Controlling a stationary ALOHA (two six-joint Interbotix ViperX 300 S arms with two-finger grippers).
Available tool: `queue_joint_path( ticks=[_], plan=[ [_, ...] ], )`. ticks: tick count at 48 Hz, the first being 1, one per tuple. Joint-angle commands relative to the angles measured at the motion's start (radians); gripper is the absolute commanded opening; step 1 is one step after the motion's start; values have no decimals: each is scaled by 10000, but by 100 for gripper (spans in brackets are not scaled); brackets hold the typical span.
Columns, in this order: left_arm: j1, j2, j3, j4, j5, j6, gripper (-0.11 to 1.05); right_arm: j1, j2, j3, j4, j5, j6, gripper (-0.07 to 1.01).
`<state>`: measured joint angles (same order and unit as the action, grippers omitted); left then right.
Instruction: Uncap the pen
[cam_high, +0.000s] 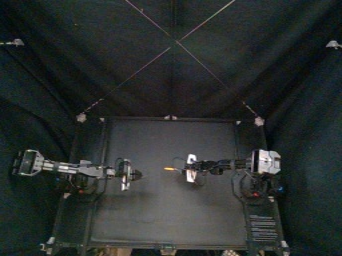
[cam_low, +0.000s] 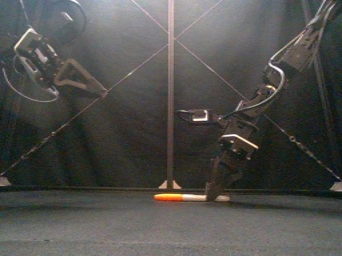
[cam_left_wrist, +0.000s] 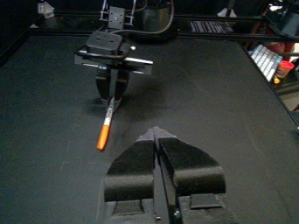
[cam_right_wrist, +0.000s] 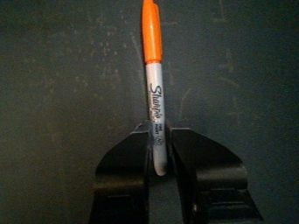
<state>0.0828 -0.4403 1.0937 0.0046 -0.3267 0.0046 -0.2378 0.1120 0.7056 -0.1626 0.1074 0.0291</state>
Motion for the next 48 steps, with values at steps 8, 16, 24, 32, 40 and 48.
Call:
queue_joint_path(
  ticks=[8, 16, 24, 32, 40, 48],
  plan=[
    [399, 2178, -1825, 706, 1335, 0, 103, 767, -1212, -583, 169, -31, 15, 49],
    [537, 3145, -2439, 706, 1595, 15, 103, 1058, -1304, -675, 169, -31, 15, 49],
    [460, 3958, -2838, 721, 1626, 15, 103, 1120, -1319, -721, 169, -15, 15, 49],
    [445, 4050, -2869, 721, 1672, 15, 96, 1120, -1319, -736, 169, -31, 15, 49],
    [506, 4126, -2899, 828, 1687, 15, 66, 1120, -1335, -736, 169, -77, 15, 49],
    [583, 4019, -2761, 1442, 1749, 15, 45, 1120, -1442, -491, 307, -77, 15, 49]
  ],
)
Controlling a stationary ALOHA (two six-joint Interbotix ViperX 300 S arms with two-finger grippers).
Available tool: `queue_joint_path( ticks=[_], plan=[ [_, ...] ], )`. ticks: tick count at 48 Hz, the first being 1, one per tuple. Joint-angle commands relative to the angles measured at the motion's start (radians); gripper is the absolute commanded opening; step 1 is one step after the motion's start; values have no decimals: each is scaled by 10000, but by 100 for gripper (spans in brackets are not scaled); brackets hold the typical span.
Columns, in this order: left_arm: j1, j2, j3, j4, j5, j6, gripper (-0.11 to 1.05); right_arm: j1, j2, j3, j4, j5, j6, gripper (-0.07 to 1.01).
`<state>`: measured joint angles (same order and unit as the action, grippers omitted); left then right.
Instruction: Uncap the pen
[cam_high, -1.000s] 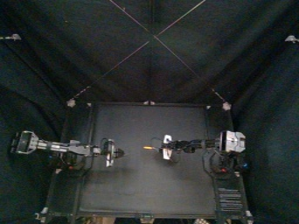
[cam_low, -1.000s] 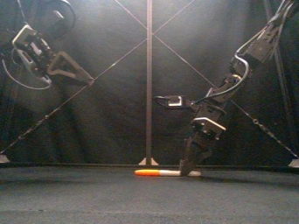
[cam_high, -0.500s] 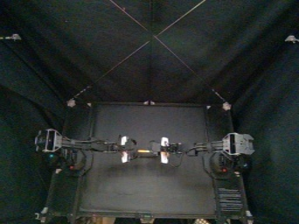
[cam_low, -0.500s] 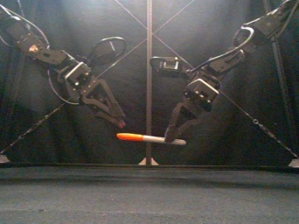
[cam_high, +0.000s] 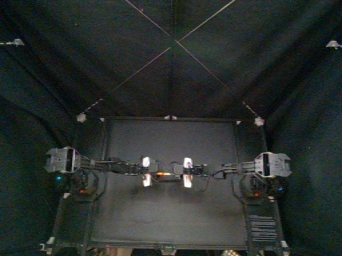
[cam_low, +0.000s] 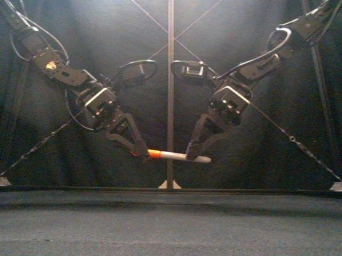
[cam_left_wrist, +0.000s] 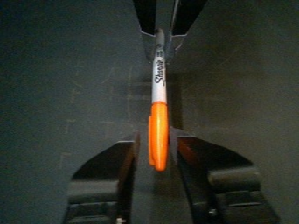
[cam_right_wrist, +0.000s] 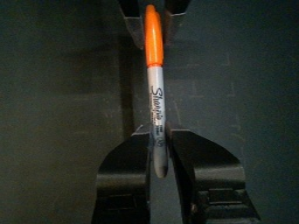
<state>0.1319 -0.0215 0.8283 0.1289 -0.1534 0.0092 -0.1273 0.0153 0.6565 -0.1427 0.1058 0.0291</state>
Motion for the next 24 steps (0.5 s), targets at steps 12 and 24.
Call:
queue_joint_path(
  ticks=[12, 24],
  plan=[
    [153, -1304, 1028, 245, 337, -46, 45, -92, -1703, 1595, 706, -1120, 15, 49],
    [107, -2470, 1779, 245, 399, -31, 45, -123, -2807, 2976, 1150, -2148, 15, 49]
  ],
)
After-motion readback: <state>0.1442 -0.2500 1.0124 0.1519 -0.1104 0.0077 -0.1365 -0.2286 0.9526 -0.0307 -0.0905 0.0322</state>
